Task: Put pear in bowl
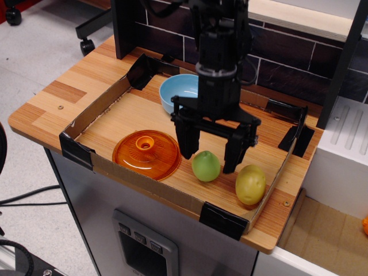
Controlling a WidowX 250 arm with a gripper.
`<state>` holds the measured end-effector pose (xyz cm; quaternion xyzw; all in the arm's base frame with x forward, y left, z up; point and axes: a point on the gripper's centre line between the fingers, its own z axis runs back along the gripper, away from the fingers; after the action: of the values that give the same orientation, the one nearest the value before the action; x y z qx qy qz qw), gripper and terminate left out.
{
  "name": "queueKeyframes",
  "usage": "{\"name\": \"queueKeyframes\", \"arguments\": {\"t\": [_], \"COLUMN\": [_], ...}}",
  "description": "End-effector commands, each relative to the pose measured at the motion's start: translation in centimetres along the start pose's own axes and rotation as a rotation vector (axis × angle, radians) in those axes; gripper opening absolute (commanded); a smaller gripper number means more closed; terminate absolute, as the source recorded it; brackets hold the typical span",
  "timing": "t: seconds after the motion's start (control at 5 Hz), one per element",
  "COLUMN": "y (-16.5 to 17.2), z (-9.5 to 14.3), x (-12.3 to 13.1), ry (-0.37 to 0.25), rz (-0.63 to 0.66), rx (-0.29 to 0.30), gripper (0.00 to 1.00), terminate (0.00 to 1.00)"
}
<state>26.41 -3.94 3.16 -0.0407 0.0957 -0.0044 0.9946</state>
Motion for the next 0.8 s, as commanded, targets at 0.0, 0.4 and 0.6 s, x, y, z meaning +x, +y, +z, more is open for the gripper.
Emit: {"name": "queueKeyframes", "arguments": {"t": [0.0, 0.4, 0.6], "y": [1.4, 1.8, 1.4], "z": [0.7, -1.0, -0.9], "x": [0.5, 1.0, 1.0], "ry": [-0.067, -0.046, -0.051], "rz": [0.003, 0.047, 0.054], "rx": [0.047, 0.09, 0.089], "gripper": [1.0, 1.0, 0.0], "terminate": [0.0, 0.0, 0.0]}}
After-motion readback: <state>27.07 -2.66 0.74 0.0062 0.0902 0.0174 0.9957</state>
